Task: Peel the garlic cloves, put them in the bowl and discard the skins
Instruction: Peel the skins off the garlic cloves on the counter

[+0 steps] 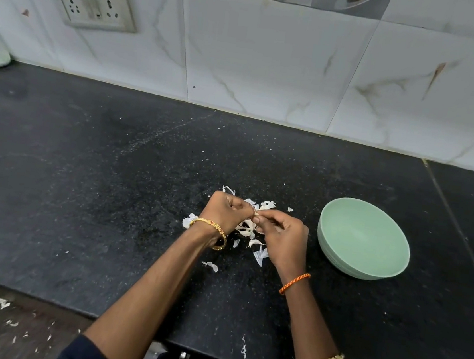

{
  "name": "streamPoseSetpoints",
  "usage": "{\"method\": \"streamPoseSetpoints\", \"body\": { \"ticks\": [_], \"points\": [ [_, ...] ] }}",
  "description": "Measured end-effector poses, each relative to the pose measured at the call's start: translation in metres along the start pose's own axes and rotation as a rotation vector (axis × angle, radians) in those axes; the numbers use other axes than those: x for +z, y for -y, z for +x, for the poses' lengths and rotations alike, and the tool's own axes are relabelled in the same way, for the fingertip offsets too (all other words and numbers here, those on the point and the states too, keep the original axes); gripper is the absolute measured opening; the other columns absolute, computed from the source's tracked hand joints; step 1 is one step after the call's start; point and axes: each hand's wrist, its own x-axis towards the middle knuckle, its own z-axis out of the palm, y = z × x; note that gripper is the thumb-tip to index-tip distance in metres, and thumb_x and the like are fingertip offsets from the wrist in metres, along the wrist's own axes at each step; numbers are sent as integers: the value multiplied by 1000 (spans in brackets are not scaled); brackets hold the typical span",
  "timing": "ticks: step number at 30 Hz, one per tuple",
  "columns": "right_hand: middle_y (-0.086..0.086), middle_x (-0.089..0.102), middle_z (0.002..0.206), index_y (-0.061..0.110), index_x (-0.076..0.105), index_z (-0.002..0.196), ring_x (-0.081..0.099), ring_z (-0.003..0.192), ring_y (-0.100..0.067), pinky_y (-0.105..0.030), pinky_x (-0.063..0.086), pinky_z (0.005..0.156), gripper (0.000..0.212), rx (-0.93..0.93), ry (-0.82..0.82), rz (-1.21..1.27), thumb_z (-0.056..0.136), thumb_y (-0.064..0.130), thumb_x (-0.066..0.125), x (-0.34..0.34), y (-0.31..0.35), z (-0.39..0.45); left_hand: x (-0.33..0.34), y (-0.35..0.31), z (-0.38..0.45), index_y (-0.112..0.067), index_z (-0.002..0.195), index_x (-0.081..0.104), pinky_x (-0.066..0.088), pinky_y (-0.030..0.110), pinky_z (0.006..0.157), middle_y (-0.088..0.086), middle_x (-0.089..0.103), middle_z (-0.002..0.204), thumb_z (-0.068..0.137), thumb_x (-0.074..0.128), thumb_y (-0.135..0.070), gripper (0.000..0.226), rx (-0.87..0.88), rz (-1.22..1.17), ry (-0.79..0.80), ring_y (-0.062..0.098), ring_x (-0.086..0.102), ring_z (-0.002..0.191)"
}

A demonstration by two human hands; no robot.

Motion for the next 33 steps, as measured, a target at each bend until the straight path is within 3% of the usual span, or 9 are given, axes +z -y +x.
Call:
{"method": "streamPoseSetpoints", "body": {
  "ticks": [7, 11, 15, 19, 25, 30, 33],
  "points": [
    [-6, 73, 83, 0, 74, 93, 68, 67, -5, -14, 54, 65, 13, -26, -18, 38, 80, -1, 72, 1, 0, 6, -2, 0, 6, 1, 80, 72, 40, 5, 51, -12, 62, 52, 85, 63, -2, 11, 10, -31, 17, -9, 52, 45],
    [-3, 72, 93, 0, 72, 103, 68, 79, 2, -12, 53, 74, 21, -50, 19, 40, 82, -1, 71, 3, -1, 5, -4, -4, 10, -9, 64, 59, 27, 7, 36, -16, 42, 33, 90, 54, -3, 27, -82, -26, 91, -1, 36, 30],
    [4, 70, 93, 2, 72, 105, 67, 81, 6, -10, 52, 74, 23, -75, 19, 34, 83, 1, 71, 4, -3, 2, -3, -2, 14, -17, 55, 47, 20, 17, 35, -13, 31, 36, 93, 52, -13, 38, -182, -14, 143, 5, 24, 35],
    [6, 71, 85, 3, 74, 99, 69, 79, 0, -12, 53, 72, 19, -79, -20, 125, 81, -2, 72, 7, -4, 0, -5, -3, 17, -17, 62, 44, 17, 13, 33, -4, 29, 51, 93, 49, -19, 31, -351, -110, 205, 6, 21, 33],
    [4, 73, 86, 3, 73, 96, 71, 80, -5, -16, 55, 73, 19, -98, -42, 232, 79, -6, 72, 8, -7, -3, -11, -9, 18, -16, 61, 37, 12, 10, 31, -7, 30, 45, 91, 45, -15, 31, -511, -219, 345, 3, 18, 31],
    [-2, 73, 84, 13, 72, 89, 72, 79, -14, -23, 57, 73, 22, -114, -51, 308, 81, -7, 69, 7, -7, -6, -13, -10, 20, -17, 61, 35, 12, 9, 30, -5, 28, 54, 90, 44, -15, 30, -560, -164, 382, 3, 19, 31],
    [1, 74, 86, 15, 72, 89, 71, 82, -14, -24, 57, 74, 22, -147, -29, 338, 82, -6, 69, 5, 1, -5, -15, -6, 20, -18, 61, 35, 12, 8, 31, -7, 29, 48, 91, 44, -18, 31, -562, -150, 380, 3, 18, 32]
  ]
}}
